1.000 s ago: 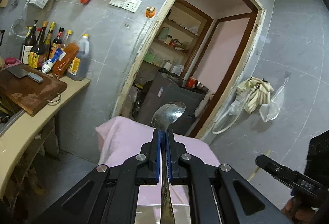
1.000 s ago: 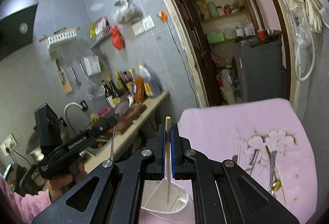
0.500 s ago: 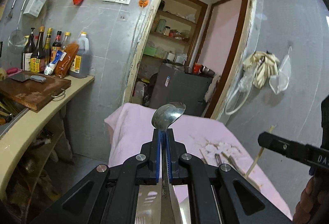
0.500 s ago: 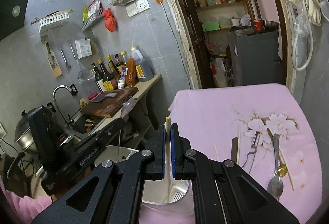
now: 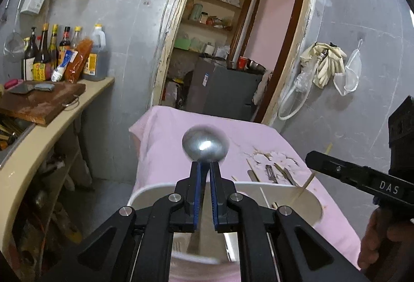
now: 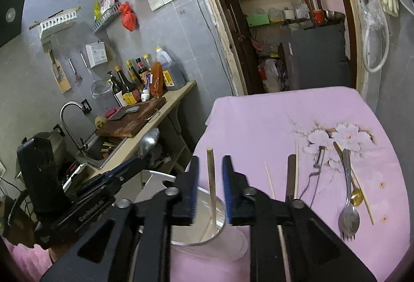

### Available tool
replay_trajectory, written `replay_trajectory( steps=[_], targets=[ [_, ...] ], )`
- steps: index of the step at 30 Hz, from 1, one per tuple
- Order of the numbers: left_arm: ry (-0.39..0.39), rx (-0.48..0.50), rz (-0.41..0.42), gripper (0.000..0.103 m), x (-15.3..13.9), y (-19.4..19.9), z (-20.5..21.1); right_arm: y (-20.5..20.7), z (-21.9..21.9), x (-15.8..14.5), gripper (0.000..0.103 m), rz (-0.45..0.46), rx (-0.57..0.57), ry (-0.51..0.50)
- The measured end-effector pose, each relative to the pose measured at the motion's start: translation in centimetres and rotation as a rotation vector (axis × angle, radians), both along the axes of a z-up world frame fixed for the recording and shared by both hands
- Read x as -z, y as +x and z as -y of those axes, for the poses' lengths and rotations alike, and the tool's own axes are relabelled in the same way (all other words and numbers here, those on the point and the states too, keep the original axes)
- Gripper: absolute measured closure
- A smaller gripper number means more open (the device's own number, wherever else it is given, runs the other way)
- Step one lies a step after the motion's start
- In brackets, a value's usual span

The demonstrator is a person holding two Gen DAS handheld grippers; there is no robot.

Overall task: Organize utensils
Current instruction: 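Release the spoon into the caddy and return the left tool to the pile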

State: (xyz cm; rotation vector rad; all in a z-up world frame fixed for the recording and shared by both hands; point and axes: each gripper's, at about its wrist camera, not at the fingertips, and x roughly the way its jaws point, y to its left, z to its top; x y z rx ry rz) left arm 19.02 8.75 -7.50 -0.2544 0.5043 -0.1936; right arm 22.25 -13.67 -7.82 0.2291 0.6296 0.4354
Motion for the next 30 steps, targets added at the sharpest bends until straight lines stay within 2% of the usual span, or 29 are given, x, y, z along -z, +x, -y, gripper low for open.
replay_trajectory(
  steps=[5, 7, 12, 14, 16, 17, 18, 19, 24, 30],
  targets=[
    [-0.032, -0.032, -0.009, 0.095, -1.1, -0.1, -0.1, -0.3, 1.0, -0.5, 0.080, 0.014, 0.006, 0.017],
    [-0.033, -0.035, 0.003, 0.088, -2.1, -0.2, 0.3, -0.4, 1.5, -1.1, 0.071, 0.028, 0.014, 0.024],
    [-0.042, -0.022, 0.083, 0.040, -4.9, -0.7, 2.5, -1.1, 4.3, -3.2, 0.049, 0.091, 0.076, 0.021],
    [-0.043, -0.019, 0.109, 0.035, -6.0, -0.6, 3.8, -1.5, 6.2, -4.3, 0.042, 0.125, 0.117, 0.011],
    [-0.032, -0.021, 0.137, 0.024, -7.1, -0.5, 5.3, -1.7, 7.7, -5.3, 0.030, 0.155, 0.143, 0.002],
    [-0.019, -0.038, 0.161, 0.014, -7.7, -0.6, 6.3, -2.0, 8.8, -5.9, 0.026, 0.180, 0.166, -0.015],
    [-0.013, -0.054, 0.186, 0.005, -8.2, -0.7, 7.1, -2.1, 9.5, -6.3, 0.015, 0.195, 0.181, -0.027],
    [-0.011, -0.069, 0.207, 0.002, -8.7, -0.8, 7.7, -2.4, 10.5, -6.8, 0.005, 0.222, 0.206, -0.051],
    [0.025, -0.126, 0.294, 0.000, -10.2, -0.9, 11.7, -2.9, 14.7, -8.3, 0.002, 0.321, 0.273, -0.108],
    [0.110, -0.117, 0.303, 0.000, -9.7, -0.1, 17.7, -2.1, 19.7, -8.5, 0.001, 0.335, 0.300, -0.127]
  ],
)
